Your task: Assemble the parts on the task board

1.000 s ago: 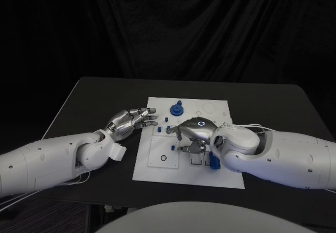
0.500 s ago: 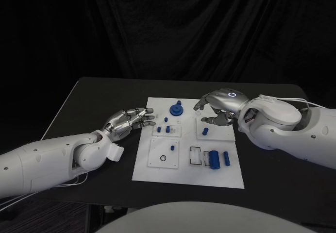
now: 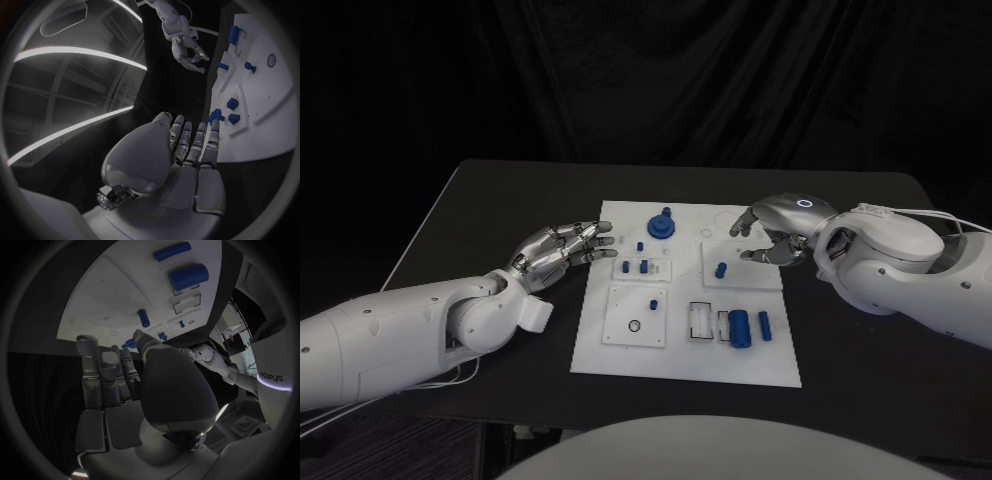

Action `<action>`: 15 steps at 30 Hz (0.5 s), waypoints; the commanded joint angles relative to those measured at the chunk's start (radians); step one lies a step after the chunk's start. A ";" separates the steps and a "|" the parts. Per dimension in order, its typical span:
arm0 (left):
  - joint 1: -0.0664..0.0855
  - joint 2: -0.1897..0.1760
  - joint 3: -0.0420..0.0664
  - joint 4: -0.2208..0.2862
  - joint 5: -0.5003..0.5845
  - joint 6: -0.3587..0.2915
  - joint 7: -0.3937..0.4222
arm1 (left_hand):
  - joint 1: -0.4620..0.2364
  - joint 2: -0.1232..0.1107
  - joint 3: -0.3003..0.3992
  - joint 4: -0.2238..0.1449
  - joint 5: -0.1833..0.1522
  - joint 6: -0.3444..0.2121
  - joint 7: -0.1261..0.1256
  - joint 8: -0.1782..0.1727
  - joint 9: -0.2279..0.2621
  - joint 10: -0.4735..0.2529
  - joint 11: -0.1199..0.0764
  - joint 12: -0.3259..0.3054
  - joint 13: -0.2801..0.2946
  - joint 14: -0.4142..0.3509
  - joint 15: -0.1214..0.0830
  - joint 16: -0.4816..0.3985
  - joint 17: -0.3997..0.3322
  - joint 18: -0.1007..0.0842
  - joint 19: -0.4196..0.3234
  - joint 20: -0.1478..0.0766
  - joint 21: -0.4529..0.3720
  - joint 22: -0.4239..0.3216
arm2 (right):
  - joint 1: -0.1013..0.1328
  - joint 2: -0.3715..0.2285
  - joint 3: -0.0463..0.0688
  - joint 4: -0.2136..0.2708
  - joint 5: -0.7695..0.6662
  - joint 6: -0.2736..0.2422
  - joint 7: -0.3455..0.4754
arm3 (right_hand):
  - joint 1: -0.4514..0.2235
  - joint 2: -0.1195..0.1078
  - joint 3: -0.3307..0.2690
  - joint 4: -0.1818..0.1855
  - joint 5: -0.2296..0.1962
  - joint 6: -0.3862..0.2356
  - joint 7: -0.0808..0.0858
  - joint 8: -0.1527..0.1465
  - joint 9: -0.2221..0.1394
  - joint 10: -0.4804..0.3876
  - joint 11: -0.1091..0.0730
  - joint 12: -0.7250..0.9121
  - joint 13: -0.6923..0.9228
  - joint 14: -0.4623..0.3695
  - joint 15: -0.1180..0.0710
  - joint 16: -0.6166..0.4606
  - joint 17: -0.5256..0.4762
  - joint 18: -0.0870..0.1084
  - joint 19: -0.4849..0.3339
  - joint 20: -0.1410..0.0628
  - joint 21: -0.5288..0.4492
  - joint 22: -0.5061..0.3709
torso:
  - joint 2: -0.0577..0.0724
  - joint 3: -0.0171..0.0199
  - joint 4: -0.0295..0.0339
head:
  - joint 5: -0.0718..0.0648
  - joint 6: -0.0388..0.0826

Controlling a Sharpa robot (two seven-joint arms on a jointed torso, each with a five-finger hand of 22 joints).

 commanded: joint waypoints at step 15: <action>-0.003 0.010 0.001 -0.005 0.016 0.014 0.018 | 0.003 -0.004 0.011 0.002 0.007 0.003 0.002 0.004 0.001 0.005 0.009 0.006 0.001 0.000 -0.002 0.001 0.001 0.006 0.009 -0.001 0.002 -0.003 | -0.082 0.064 0.001 -0.061 0.006 -0.038 0.032 | 0.004 -0.002 -0.012 -0.002 -0.007 -0.004 0.023 -0.006 -0.005 0.058 -0.011 0.018 -0.010 0.017 -0.009 0.016 0.019 -0.012 0.017 -0.006 0.027 0.084 | 0.001 0.0011 -0.0001 | -0.002 0.000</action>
